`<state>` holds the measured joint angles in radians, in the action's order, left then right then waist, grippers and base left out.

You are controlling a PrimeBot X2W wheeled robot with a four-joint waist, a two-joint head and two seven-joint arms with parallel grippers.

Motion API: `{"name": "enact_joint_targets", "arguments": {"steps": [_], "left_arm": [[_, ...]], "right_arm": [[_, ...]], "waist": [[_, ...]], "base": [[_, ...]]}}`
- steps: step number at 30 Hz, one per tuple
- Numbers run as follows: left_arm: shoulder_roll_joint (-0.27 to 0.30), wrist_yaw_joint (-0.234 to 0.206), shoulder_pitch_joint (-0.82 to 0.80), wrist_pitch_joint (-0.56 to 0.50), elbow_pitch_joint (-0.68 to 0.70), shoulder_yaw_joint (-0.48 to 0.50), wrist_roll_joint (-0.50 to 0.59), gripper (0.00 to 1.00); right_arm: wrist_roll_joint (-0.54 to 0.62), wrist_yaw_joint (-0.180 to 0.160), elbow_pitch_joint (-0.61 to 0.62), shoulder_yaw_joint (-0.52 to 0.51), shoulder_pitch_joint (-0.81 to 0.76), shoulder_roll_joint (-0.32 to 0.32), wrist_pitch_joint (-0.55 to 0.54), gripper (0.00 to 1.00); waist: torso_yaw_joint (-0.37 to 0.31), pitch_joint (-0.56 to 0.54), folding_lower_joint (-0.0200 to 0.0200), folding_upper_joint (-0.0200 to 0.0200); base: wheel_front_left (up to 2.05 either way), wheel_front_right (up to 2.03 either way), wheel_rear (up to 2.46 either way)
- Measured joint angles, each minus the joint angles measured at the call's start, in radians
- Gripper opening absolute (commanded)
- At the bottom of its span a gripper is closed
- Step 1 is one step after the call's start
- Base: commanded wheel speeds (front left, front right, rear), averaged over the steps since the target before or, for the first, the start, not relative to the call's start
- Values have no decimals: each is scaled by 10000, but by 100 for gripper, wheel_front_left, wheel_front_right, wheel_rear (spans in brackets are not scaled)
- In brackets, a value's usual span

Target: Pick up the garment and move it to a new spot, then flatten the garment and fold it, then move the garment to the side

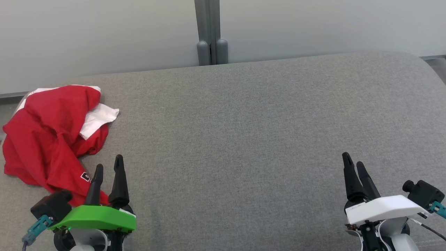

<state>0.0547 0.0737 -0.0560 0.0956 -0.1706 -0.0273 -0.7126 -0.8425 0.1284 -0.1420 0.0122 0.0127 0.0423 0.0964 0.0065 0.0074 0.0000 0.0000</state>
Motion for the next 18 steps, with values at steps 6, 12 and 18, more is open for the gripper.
{"name": "enact_joint_targets", "arguments": {"steps": [6,12,18], "left_arm": [[50,-84,0,198,-15,-107,779,100],[159,-151,2,343,-33,-163,1463,100],[238,-213,32,512,-15,-272,2142,100]], "right_arm": [[723,0,0,31,-15,10,161,100],[1409,2,12,65,-43,13,337,100],[2123,2,56,88,-84,17,483,100]], "waist": [[17,9,0,0],[29,-1,0,0],[47,-17,0,0]], "base": [[0,0,0],[0,0,0],[0,0,0]]}}
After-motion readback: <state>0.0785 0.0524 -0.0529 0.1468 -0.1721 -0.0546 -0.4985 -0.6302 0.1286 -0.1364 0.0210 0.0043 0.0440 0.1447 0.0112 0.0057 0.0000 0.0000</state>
